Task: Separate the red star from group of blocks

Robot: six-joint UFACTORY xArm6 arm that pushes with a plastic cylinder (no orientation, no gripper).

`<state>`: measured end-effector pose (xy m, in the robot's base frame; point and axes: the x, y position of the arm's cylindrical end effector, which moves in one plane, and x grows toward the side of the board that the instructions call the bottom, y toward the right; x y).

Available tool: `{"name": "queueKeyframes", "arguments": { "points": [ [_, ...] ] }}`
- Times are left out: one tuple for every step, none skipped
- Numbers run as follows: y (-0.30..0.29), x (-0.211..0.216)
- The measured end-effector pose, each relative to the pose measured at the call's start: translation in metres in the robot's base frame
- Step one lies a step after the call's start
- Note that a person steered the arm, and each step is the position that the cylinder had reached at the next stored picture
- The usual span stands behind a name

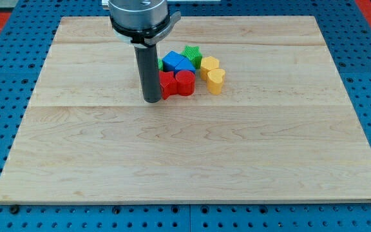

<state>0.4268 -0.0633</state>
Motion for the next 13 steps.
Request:
{"name": "queueKeyframes", "arguments": {
  "points": [
    [0.010, 0.012],
    [0.028, 0.042],
    [0.033, 0.031],
    [0.034, 0.011],
    [0.034, -0.021],
    [0.021, -0.057],
    [0.009, -0.076],
    [-0.008, -0.100],
    [-0.009, -0.105],
    [-0.019, -0.098],
    [-0.029, -0.099],
    [-0.039, -0.108],
    [-0.061, -0.104]
  ]
}}
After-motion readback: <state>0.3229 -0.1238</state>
